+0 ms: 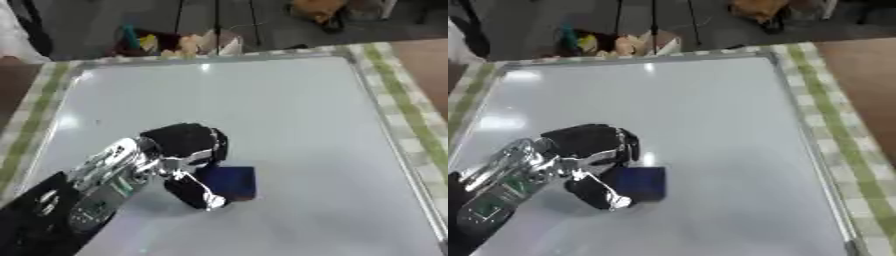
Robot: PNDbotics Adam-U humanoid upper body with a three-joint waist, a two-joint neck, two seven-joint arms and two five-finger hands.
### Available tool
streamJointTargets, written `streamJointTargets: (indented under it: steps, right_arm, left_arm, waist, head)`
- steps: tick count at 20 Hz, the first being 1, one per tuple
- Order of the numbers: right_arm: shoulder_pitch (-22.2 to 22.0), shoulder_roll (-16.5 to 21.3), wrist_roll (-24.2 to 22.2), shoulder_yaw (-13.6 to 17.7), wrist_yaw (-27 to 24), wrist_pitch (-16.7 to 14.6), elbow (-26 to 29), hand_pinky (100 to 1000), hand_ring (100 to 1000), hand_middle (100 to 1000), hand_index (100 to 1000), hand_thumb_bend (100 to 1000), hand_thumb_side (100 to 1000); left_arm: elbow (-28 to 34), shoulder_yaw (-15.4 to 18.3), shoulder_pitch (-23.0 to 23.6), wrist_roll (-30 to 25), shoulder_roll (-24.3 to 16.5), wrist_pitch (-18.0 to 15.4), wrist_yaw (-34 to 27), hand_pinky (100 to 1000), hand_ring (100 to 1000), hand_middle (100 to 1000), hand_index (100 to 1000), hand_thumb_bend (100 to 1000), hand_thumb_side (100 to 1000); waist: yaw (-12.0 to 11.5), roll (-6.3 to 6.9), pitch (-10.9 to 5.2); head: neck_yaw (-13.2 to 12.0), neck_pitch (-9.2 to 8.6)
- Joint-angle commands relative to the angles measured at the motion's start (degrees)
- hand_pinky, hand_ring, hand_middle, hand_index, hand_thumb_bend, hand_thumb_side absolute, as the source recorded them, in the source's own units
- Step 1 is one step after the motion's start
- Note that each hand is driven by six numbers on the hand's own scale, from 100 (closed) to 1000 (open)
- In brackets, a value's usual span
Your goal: Wipe the whiteboard clean with a brush.
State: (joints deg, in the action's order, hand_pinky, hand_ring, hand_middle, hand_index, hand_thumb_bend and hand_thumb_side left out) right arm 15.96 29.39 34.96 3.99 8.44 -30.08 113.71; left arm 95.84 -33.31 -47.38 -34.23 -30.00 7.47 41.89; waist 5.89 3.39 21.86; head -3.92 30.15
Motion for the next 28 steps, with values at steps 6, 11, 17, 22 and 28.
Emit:
streamJointTargets:
  steps: [6,11,17,22,28]
  right_arm:
    - [0.52,0.65,-0.04,0.15,0.18,-0.42,0.89,731,688,558,776,100,800]
    - [0.54,0.61,-0.11,0.1,0.11,-0.53,0.89,732,688,558,776,100,800]
    - [0.47,0.49,-0.29,0.04,-0.03,-0.45,0.89,733,689,556,777,100,801]
    - [0.43,0.55,-0.52,-0.02,-0.21,-0.48,0.89,734,689,556,778,100,802]
    - [0.41,0.49,-0.81,-0.1,-0.38,-0.46,0.89,735,689,555,779,100,803]
  left_arm:
    - [-2.31,-0.54,-0.25,0.6,0.06,-0.99,1.06,465,583,668,191,353,464]
    - [-3.65,-0.65,-0.11,1.18,0.59,-1.62,1.34,459,575,643,188,343,463]
    - [-4.06,-0.64,-0.11,2.32,0.75,-1.73,1.3,455,574,639,194,336,470]
    - [-3.78,-0.67,-0.25,2.18,0.55,-2.12,1.39,459,579,671,193,340,470]
    - [-3.79,-0.58,-0.31,2.06,0.69,-1.82,1.44,449,566,581,192,308,467]
  waist:
    - [-0.09,-0.48,-0.87]
    - [-0.15,-0.6,-0.81]
    - [-0.2,-0.6,-0.83]
    - [-0.18,-0.54,-0.95]
    - [-0.19,-0.5,-1.0]
  head:
    - [0.0,-0.54]
    - [0.05,-0.63]
    - [0.03,-0.62]
    - [0.11,-0.64]
    - [0.07,-0.8]
